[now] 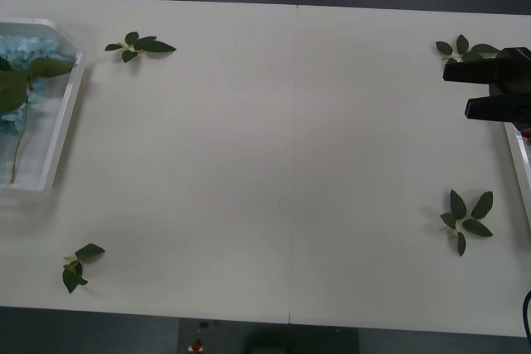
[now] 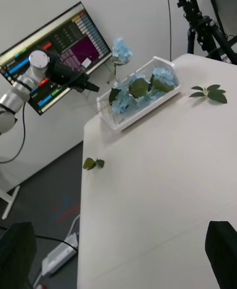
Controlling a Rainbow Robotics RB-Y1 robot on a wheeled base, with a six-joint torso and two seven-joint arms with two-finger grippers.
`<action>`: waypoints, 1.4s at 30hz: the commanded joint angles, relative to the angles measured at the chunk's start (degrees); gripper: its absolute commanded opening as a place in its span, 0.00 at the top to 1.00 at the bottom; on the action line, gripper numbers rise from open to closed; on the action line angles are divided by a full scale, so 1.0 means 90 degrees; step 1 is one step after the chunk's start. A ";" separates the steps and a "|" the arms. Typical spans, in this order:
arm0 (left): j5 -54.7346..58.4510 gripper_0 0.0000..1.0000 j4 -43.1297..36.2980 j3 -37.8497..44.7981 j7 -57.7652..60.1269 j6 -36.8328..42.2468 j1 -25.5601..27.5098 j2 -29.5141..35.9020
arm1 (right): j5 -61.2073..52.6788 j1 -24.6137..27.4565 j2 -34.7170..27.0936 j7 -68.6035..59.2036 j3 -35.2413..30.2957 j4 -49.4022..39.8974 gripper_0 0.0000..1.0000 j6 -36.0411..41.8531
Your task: Put the red flowers into the right box and the blue flowers into the left box
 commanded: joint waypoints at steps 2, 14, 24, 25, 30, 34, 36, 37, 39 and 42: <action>0.0003 0.72 -0.0047 -0.0162 -0.0279 -0.0181 0.0043 0.0336 | 0.0424 -0.0190 -0.0078 0.1103 -0.0366 -0.0116 0.00 0.0292; 0.0335 0.20 -0.0047 -0.0201 -0.0358 -0.0239 0.0063 0.0336 | 0.1410 -0.0199 -0.0176 0.1275 -0.0590 -0.0116 0.00 0.0722; 0.2113 0.04 -0.0603 -0.0524 -0.0299 -0.0044 0.0112 0.1175 | 0.1410 -0.0199 -0.0225 0.1275 -0.0561 -0.0253 0.00 0.0829; 0.2083 0.04 -0.0779 -0.0641 -0.0279 -0.0112 0.0112 0.1234 | 0.1410 -0.0199 -0.0225 0.1275 -0.0561 -0.0253 0.00 0.0829; 0.1663 0.04 -0.1687 -0.1598 0.0209 -0.0894 -0.0005 0.1234 | 0.1410 -0.0199 -0.0225 0.1275 -0.0561 -0.0253 0.00 0.0829; 0.0951 0.04 -0.2264 -0.2799 0.0648 -0.2026 -0.0074 0.0990 | 0.1410 -0.0199 -0.0225 0.1275 -0.0561 -0.0253 0.00 0.0829; 0.0765 0.04 -0.2361 -0.3268 0.0639 -0.2466 -0.0074 0.0883 | 0.1410 -0.0199 -0.0225 0.1275 -0.0561 -0.0253 0.00 0.0829; 0.0697 0.04 -0.2400 -0.3580 0.0629 -0.2778 -0.0074 0.0834 | 0.1410 -0.0199 -0.0225 0.1275 -0.0561 -0.0253 0.00 0.0829; 0.0677 0.04 -0.2430 -0.4078 0.0590 -0.3364 -0.0064 0.0814 | 0.1410 -0.0199 -0.0225 0.1275 -0.0561 -0.0253 0.00 0.0829; 0.0628 0.04 -0.2547 -0.4859 0.0473 -0.4194 -0.0025 0.0834 | 0.1410 -0.0199 -0.0225 0.1275 -0.0561 -0.0253 0.00 0.0829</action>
